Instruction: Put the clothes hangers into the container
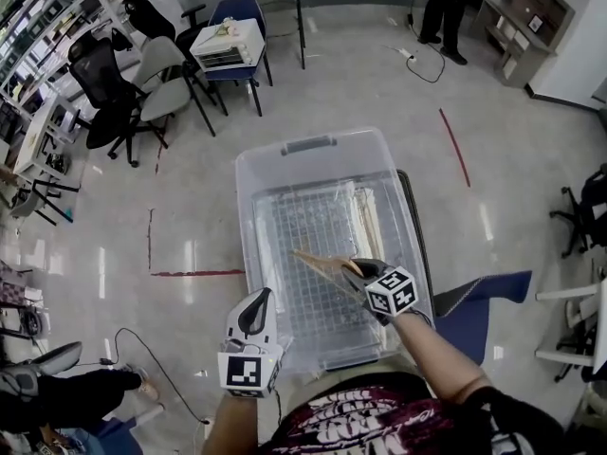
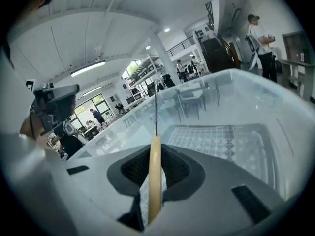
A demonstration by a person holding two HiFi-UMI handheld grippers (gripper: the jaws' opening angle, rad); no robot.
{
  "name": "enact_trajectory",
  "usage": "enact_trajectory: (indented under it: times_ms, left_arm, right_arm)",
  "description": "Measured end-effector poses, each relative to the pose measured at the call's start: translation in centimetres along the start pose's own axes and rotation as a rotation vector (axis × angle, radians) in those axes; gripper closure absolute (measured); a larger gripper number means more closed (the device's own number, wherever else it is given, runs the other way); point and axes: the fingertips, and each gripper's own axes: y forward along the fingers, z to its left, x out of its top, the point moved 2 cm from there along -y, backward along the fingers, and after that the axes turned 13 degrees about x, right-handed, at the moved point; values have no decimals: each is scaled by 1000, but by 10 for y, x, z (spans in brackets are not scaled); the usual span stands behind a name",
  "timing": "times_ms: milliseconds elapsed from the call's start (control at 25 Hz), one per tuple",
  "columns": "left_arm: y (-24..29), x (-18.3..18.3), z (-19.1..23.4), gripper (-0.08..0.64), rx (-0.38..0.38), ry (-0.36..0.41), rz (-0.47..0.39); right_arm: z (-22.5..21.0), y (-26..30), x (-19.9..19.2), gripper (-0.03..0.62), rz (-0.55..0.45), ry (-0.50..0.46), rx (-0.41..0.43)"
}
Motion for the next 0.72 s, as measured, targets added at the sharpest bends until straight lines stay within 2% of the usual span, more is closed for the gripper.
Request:
enact_trajectory:
  times_ms: [200,320,400,480,520,640,720]
  left_arm:
    - [-1,-3,-5,554,-5,-10,2]
    - [-7,-5,-2,554,6,-9,14]
    - [-11,-7,3,554,18,-8,24]
    - [-16,-7,6,554,27,-8,31]
    - [-19,-7,8,554,29,-8,33]
    - [-28,-5,13,554,39,-5,25]
    - [-34,-2,16,554,48,-2,11]
  right_arm:
    - [-31,39,-47,530,104,113,31]
    - [-49,52,-63,525,75,197,65]
    - [-69,53,-69,516,46,260,25]
    - [-90,49,-77,483,65,299,-64]
    - [-96,46,-82,472,97,298,-110]
    - [-95,41,-94,327,228,213,-206]
    - [-87,33,-92,285,292,140,-250]
